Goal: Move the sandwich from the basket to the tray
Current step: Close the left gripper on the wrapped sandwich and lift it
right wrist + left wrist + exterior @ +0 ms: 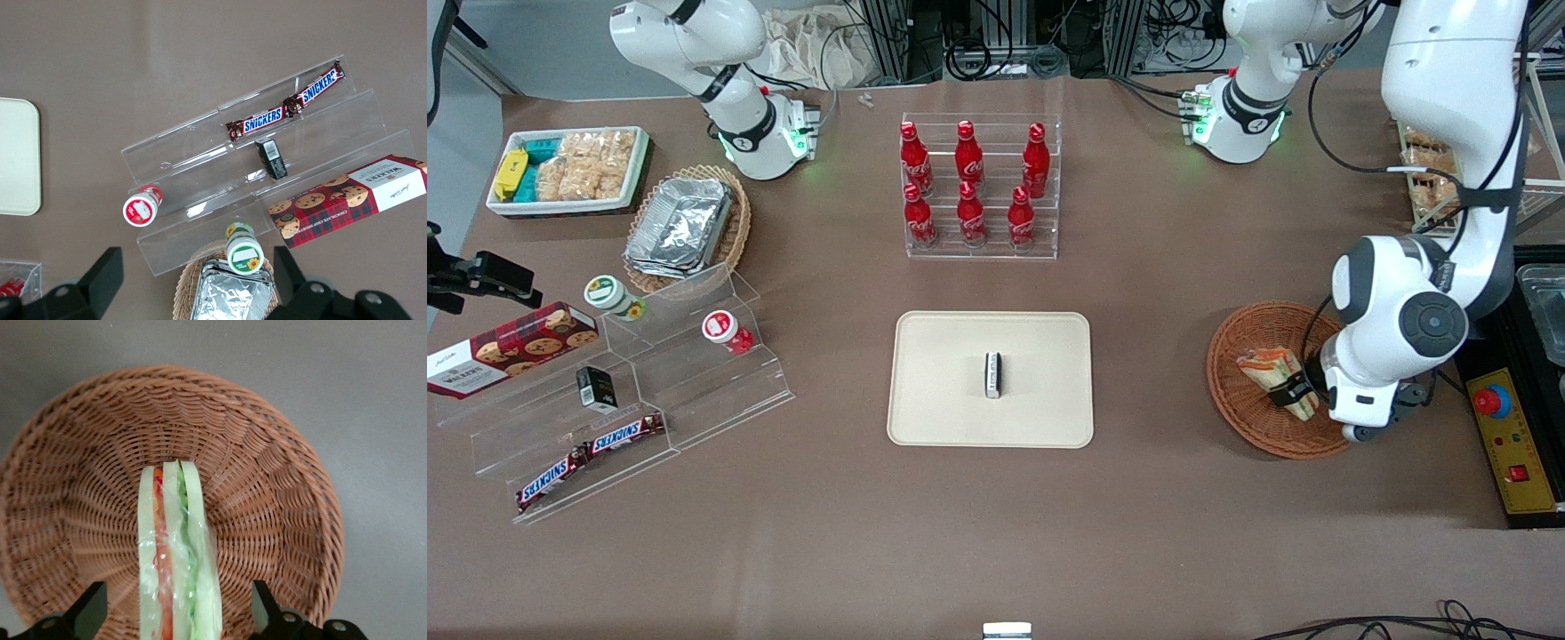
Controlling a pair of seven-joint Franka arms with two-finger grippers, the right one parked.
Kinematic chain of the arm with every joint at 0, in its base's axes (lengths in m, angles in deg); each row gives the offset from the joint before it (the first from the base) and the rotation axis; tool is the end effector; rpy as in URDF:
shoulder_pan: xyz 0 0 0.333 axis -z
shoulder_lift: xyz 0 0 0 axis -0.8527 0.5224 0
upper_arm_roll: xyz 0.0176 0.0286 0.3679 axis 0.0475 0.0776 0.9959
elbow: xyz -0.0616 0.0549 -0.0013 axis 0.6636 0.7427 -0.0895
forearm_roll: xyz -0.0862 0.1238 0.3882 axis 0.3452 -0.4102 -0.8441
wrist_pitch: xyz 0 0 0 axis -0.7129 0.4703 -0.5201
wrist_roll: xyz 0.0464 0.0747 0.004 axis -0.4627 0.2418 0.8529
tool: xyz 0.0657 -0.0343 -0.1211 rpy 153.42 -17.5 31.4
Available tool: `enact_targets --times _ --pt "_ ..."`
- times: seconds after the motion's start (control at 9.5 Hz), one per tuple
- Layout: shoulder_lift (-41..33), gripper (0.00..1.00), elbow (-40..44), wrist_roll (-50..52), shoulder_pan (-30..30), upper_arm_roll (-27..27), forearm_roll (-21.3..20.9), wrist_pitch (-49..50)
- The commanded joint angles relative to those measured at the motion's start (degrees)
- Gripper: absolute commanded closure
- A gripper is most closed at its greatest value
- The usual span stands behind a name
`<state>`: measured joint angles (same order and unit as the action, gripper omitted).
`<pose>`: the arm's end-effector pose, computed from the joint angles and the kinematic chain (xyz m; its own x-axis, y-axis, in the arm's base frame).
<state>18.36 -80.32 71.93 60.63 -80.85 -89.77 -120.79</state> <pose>0.6515 -0.0329 0.2627 0.8122 0.5834 -0.0030 0.5821 -0.8108 -0.0618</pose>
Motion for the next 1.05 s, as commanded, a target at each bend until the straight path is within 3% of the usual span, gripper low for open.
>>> enact_targets --times 0.0,0.21,0.42,0.63,0.95 --pt "2.25 0.02 -0.61 3.96 -1.51 -0.14 -1.34 -4.07" --pt "3.31 0.15 -1.22 5.02 -1.42 -0.31 -1.34 -4.26" --pt "2.62 0.63 -1.58 8.7 -1.16 -0.58 -1.34 -3.03" --pt "0.78 1.0 0.08 9.15 -1.16 -1.62 -1.34 3.44" --pt "-3.96 1.0 7.26 8.28 -1.33 -3.21 -1.34 18.36"
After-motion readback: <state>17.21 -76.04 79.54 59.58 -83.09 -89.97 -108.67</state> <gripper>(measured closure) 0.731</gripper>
